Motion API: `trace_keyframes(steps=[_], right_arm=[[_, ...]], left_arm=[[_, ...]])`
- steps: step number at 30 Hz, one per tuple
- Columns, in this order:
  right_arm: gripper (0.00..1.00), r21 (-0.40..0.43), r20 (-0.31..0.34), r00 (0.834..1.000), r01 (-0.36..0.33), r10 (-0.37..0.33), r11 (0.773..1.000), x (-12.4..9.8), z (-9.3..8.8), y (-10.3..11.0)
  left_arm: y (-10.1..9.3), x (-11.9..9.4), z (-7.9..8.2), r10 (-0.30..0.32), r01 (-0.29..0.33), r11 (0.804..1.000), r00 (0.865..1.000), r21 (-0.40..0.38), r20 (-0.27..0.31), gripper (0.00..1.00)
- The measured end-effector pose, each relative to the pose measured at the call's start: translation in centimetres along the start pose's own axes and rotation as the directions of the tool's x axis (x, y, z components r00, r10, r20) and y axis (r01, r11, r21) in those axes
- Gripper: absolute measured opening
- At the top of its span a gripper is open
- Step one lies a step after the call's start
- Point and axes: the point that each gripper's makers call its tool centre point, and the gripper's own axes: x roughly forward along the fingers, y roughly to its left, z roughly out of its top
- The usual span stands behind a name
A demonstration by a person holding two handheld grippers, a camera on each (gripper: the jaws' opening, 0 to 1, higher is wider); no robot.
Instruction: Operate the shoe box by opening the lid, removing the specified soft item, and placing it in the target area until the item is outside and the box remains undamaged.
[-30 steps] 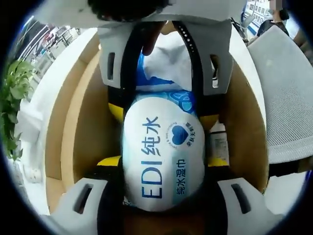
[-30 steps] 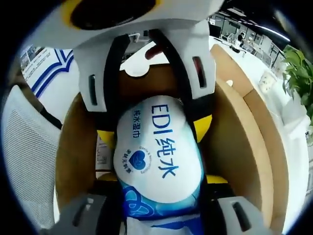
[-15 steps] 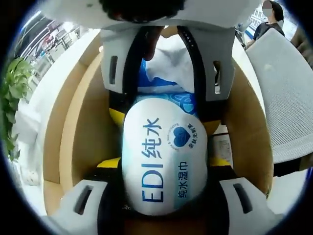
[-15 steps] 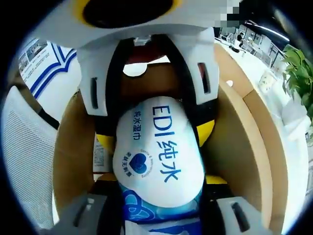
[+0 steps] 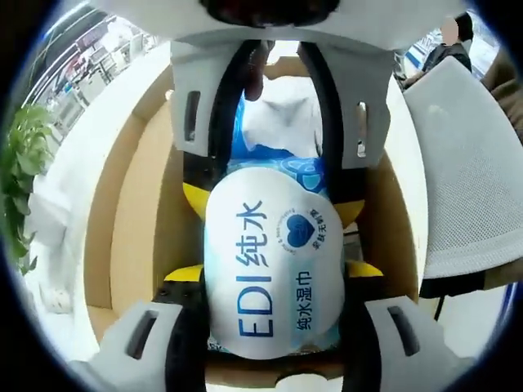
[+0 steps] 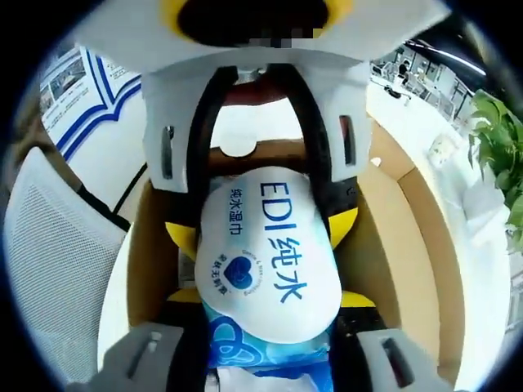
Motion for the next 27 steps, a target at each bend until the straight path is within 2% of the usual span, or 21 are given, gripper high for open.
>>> trace_keyframes(steps=[17, 27], right_arm=[[0.55, 0.003, -0.002, 0.999, 0.049, -0.049, 0.999, -3.8, 0.7, 0.3], [0.55, 0.005, -0.012, 0.996, 0.089, -0.089, 0.996, -6.1, 0.0, 0.6]], left_arm=[[-0.4, -2.6, 3.0, 0.004, -0.005, 0.999, 1.0, 0.043, 0.016, 0.64], [-0.8, -3.2, 5.3, 0.012, -0.015, 0.997, 0.999, 0.076, 0.032, 0.64]])
